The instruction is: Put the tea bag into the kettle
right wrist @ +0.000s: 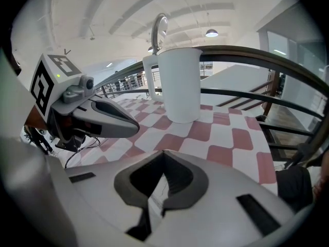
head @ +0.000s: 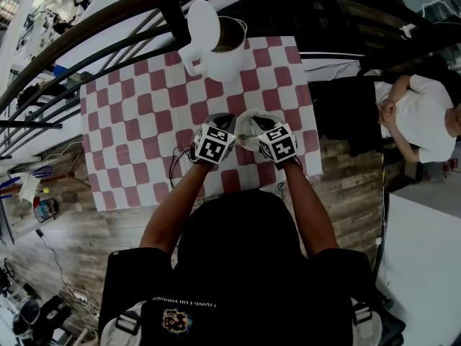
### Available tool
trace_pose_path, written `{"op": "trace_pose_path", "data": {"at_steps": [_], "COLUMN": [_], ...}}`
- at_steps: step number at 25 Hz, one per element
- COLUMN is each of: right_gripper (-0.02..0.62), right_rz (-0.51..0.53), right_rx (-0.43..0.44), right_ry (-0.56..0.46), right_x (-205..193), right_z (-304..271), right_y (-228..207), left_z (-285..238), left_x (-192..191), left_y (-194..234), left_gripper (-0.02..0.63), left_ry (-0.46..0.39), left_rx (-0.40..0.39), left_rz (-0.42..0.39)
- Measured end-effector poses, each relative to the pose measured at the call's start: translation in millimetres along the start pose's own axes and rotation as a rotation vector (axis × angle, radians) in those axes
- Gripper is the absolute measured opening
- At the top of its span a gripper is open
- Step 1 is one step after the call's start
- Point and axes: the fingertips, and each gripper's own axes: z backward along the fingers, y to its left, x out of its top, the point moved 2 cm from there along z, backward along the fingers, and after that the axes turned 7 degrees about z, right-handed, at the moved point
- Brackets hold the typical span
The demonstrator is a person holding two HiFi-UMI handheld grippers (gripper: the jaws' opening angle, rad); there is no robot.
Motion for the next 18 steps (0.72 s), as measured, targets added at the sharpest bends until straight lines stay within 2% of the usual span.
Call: {"op": "trace_pose_path", "data": {"at_steps": [8, 14, 18], "right_gripper": [0.014, 0.014, 0.014], "right_rz": [0.031, 0.066, 0.093], "right_rx": [-0.038, -0.072, -0.090], "right_ry": [-0.060, -0.128, -0.180], "right_x": [31, 68, 97], "right_z": [16, 31, 40], "right_y": [-15, -30, -36], "left_z": [10, 21, 31], "left_x": [22, 59, 84], "left_y": [9, 7, 21], "left_gripper": [0.003, 0.003, 0.003], "left_ry": [-0.031, -0.094, -0.141], "left_rx": [0.020, 0.023, 0.052], "left_rz": [-0.012, -0.015, -0.009]}}
